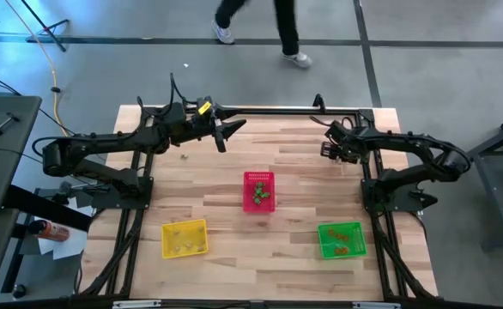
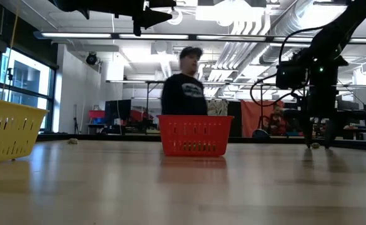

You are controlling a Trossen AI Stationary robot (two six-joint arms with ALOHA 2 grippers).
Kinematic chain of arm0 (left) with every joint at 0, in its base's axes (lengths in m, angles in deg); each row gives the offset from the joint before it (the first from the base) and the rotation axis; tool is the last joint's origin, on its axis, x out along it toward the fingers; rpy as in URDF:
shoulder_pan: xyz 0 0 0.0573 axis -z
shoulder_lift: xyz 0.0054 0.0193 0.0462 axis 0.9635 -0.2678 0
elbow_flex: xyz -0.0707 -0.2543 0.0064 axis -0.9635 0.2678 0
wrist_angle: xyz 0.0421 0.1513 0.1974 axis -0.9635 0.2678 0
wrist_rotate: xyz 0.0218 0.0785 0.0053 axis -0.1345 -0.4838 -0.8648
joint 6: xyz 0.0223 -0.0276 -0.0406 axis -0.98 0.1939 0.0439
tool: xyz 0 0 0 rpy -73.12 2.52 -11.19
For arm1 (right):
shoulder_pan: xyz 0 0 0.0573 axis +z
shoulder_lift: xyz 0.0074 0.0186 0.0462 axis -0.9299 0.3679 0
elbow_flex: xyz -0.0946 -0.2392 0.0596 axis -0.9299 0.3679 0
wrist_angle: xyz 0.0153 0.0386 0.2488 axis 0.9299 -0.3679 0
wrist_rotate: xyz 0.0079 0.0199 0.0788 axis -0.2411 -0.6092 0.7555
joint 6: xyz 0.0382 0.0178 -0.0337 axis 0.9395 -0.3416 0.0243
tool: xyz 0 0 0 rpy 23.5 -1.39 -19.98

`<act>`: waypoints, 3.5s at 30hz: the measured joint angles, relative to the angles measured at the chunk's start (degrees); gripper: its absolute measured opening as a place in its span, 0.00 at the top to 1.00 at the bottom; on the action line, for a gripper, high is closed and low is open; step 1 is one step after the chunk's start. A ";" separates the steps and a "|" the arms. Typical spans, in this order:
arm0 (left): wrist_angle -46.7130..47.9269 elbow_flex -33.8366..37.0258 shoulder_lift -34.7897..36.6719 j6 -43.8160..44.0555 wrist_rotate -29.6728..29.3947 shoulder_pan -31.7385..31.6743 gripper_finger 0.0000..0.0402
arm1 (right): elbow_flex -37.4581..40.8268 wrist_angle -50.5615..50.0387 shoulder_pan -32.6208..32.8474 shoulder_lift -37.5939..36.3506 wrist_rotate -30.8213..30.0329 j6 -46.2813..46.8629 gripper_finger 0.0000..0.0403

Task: Sort Halloween decoration
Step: Put the white skull toy into the yellow bin

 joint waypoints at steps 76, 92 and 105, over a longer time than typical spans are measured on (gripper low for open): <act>-0.60 -0.04 0.01 2.85 0.02 0.02 0.50 | -6.80 62.33 23.24 -13.84 10.71 -18.43 0.92; -0.56 -0.04 0.01 1.51 0.02 0.00 0.50 | -9.33 58.67 25.25 -13.46 10.69 -23.61 0.92; -6.79 -0.02 0.21 -0.03 0.03 0.01 0.50 | -15.23 60.92 33.11 0.94 19.51 -29.97 0.92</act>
